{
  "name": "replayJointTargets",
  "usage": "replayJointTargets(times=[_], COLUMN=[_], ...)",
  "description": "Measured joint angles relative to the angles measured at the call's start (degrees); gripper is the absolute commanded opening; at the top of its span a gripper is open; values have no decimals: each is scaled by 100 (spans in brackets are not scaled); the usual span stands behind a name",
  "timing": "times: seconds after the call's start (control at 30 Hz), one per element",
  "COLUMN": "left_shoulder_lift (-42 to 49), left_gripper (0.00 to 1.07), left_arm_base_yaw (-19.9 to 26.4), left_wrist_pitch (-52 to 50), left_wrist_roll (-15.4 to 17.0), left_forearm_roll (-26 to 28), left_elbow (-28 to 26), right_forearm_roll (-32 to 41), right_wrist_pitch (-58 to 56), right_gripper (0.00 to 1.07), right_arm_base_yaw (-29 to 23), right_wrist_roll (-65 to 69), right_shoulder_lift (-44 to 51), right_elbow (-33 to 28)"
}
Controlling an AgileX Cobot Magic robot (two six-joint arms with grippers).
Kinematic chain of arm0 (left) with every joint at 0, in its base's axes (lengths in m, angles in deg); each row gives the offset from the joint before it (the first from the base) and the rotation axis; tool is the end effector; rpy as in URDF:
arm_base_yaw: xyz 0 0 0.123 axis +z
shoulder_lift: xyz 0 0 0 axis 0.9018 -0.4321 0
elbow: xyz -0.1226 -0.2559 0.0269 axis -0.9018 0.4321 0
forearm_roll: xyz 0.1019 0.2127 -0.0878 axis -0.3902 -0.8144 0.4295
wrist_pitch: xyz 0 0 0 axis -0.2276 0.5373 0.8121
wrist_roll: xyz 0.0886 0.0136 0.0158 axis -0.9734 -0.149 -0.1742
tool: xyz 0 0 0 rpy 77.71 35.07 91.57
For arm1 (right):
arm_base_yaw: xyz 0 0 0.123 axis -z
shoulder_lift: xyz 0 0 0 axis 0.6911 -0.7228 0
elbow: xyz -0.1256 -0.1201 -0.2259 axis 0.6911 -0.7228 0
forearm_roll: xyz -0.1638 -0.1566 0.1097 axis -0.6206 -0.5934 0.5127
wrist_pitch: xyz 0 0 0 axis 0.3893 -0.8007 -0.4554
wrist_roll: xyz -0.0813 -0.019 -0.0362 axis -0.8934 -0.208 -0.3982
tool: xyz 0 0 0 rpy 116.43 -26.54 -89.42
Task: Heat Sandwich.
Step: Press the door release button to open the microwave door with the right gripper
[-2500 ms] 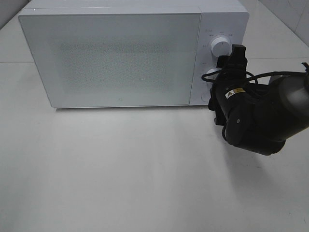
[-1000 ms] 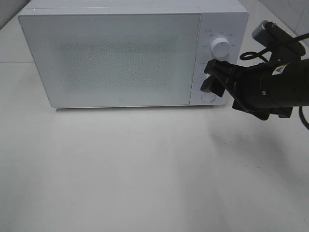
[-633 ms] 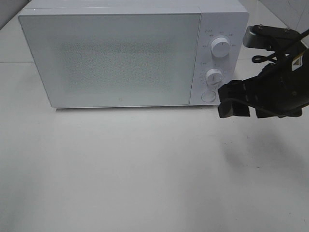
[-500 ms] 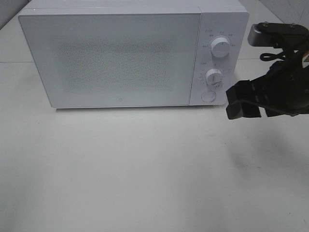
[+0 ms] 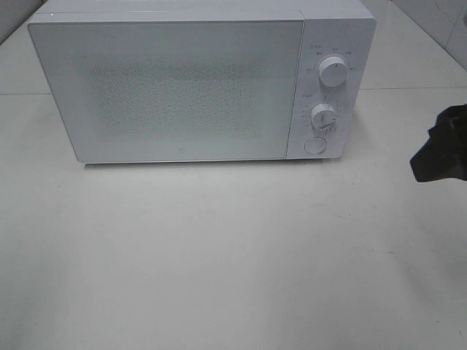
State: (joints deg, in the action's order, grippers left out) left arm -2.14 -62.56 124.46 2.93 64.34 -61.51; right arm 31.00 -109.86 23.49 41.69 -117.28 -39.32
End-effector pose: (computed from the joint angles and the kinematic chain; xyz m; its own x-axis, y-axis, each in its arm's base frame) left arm -0.0049 -0.0006 0.2791 -0.4310 -0.0894 -0.8979 -0.0610 0.9957 -0.0698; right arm 0.1710 0.0617 0.2952 -0.8207 -0.1189 -0.5589 -0.2002 0.9759 0.0864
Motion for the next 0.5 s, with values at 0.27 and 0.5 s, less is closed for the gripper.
replayJointTargets(times=[0.27, 0.5], left_shoulder_lift=[0, 0], left_gripper=[103, 103], left_arm_base_yaw=[0, 0], left_wrist_pitch=[0, 0], left_wrist_roll=[0, 0], left_forearm_roll=[0, 0], left_elbow=[0, 0], right_forearm_roll=[0, 0], right_wrist_pitch=[-974, -1203], right_gripper=[75, 75], right_arm_base_yaw=[0, 0], right_wrist_roll=[-395, -676], right_shoulder_lift=[1083, 2040], right_elbow=[0, -57])
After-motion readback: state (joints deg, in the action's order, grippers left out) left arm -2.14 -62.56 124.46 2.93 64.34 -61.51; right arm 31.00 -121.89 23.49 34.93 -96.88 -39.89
